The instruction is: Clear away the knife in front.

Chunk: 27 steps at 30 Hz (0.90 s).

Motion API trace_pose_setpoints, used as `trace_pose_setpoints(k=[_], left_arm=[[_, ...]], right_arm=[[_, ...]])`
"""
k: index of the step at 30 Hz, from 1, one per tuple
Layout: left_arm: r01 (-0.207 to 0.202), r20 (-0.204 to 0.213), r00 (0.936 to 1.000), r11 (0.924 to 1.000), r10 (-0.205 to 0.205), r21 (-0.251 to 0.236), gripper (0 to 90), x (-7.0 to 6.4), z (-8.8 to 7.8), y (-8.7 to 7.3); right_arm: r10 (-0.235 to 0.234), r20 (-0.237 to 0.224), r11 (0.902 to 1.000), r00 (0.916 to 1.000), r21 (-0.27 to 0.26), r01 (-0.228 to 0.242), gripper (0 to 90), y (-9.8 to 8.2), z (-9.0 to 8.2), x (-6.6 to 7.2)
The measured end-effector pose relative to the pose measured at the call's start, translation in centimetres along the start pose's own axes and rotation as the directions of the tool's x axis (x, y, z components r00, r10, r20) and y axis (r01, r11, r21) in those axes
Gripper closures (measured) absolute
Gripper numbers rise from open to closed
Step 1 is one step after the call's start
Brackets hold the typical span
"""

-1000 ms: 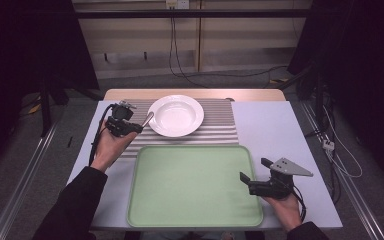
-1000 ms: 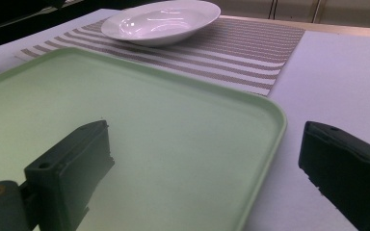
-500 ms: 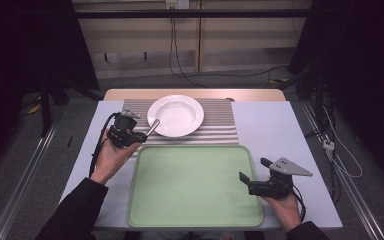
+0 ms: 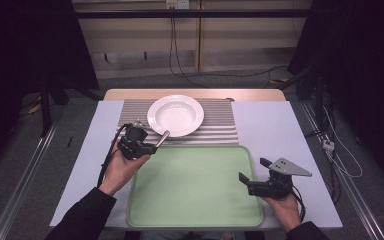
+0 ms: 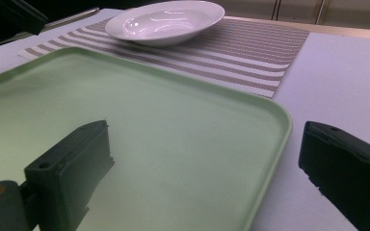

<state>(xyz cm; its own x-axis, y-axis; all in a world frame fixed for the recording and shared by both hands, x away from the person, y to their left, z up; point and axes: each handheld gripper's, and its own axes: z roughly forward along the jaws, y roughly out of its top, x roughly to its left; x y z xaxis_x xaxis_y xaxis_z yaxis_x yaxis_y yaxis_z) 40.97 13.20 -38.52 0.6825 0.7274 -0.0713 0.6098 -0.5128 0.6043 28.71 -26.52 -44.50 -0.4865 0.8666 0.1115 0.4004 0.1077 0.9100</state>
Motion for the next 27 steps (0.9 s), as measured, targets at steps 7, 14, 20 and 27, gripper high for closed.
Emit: trace_pose_setpoints(k=[7, 14, 20, 27], left_arm=[[0.004, 0.031, 0.9995, 0.9997, -0.005, 0.026, 79.8, -1.1, 1.2, -0.9], [-0.001, 0.042, 0.9991, 0.9978, -0.002, 0.066, 79.8, -2.2, 2.5, -1.5], [-0.008, 0.051, 0.9987, 0.9961, 0.004, 0.088, 79.8, -2.8, 3.5, -1.7], [0.003, 0.058, 0.9983, 0.9945, -0.009, 0.105, 79.7, -2.8, 4.2, -2.1]], right_arm=[[0.002, 0.001, 1.0000, 1.0000, 0.004, -0.002, 4.3, 0.0, 0.0, 0.1], [0.008, 0.000, 1.0000, 1.0000, 0.003, -0.008, 4.3, 0.0, 0.0, 0.0], [0.007, -0.002, 1.0000, 1.0000, 0.004, -0.007, 4.3, 0.0, -0.1, 0.1], [0.003, -0.001, 1.0000, 1.0000, 0.009, -0.003, 4.3, -0.1, 0.0, 0.1]])
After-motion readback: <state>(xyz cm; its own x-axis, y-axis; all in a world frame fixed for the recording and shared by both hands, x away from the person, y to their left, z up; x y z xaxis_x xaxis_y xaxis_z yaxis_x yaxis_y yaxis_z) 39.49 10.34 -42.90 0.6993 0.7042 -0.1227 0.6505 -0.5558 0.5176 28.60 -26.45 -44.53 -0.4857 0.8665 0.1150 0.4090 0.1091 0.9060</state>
